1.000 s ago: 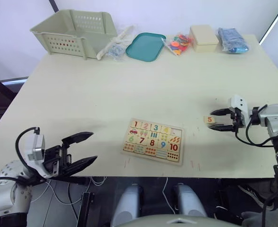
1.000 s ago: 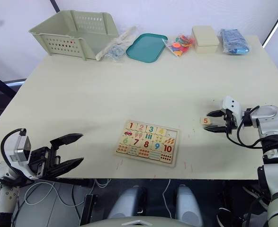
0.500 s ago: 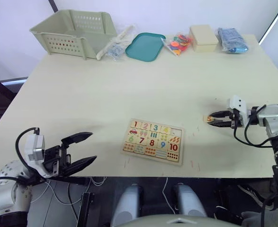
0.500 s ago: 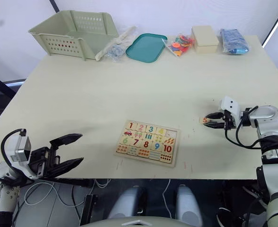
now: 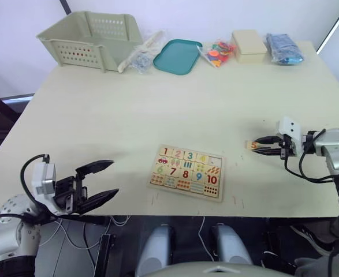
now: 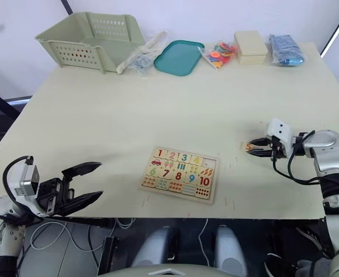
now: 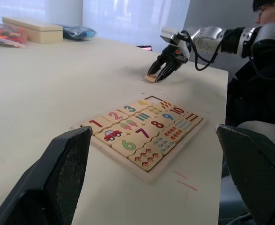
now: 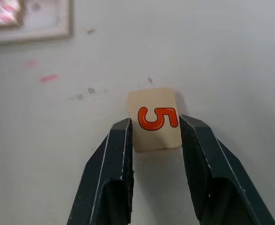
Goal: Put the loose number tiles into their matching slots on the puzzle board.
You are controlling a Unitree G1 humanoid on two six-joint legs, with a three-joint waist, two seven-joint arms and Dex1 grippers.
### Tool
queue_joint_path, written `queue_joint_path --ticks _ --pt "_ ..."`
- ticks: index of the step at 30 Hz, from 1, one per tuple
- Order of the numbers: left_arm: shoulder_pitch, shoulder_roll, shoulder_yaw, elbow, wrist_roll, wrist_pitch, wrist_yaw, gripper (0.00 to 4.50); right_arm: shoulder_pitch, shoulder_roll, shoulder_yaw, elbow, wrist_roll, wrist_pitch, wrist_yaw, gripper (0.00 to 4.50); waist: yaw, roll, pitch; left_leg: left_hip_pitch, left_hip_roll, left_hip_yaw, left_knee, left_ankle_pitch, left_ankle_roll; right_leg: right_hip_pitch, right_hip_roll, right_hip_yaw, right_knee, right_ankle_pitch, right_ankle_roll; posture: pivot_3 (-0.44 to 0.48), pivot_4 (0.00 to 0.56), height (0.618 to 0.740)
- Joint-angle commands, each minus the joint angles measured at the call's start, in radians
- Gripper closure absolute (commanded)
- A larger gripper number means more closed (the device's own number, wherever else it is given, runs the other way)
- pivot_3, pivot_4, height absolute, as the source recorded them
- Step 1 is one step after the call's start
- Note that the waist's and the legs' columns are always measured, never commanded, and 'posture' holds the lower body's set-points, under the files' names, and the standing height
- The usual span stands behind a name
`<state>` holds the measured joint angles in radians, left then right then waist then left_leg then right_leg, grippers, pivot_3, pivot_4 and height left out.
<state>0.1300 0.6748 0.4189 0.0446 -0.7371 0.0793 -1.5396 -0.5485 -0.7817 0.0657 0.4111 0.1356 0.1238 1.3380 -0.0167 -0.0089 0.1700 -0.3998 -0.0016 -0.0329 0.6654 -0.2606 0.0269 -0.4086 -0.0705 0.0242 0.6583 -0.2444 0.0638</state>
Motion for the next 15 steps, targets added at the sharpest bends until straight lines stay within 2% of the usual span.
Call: queue_joint_path --ticks 1,5,10,15 --pt "0.009 0.01 0.017 -0.023 -0.008 -0.005 0.0 0.0 0.024 -0.083 0.003 -0.488 0.025 0.395 -0.085 3.59 0.0 0.002 0.001 0.0 0.0 0.0 0.0 0.0 0.0 -0.001 0.0 0.001 0.001 0.0 0.0 0.0 0.15 0.74" --pt "0.009 0.012 0.017 -0.029 -0.009 0.001 0.004 0.0 -0.035 -0.135 0.065 -0.751 0.062 0.745 -0.126 3.59 0.001 0.001 0.0 0.0 0.001 0.0 0.0 0.0 0.0 -0.001 0.001 0.0 0.0 0.0 0.0 0.0 0.15 0.74" --pt "0.012 0.015 0.018 -0.04 -0.012 0.007 0.011 0.0 -0.165 -0.142 0.176 -0.872 0.1 1.114 -0.211 3.59 0.003 0.001 0.001 -0.001 0.001 0.0 0.0 0.0 0.0 -0.001 0.0 -0.001 -0.001 0.0 0.0 0.0 0.15 0.74" --pt "0.021 0.02 0.03 -0.056 -0.024 0.02 0.018 0.0 -0.25 -0.087 0.24 -0.958 0.168 1.317 -0.304 3.59 0.003 0.001 0.001 -0.002 0.001 -0.001 0.0 0.0 0.0 -0.001 -0.001 -0.001 -0.002 0.0 0.0 0.0 0.15 0.74"
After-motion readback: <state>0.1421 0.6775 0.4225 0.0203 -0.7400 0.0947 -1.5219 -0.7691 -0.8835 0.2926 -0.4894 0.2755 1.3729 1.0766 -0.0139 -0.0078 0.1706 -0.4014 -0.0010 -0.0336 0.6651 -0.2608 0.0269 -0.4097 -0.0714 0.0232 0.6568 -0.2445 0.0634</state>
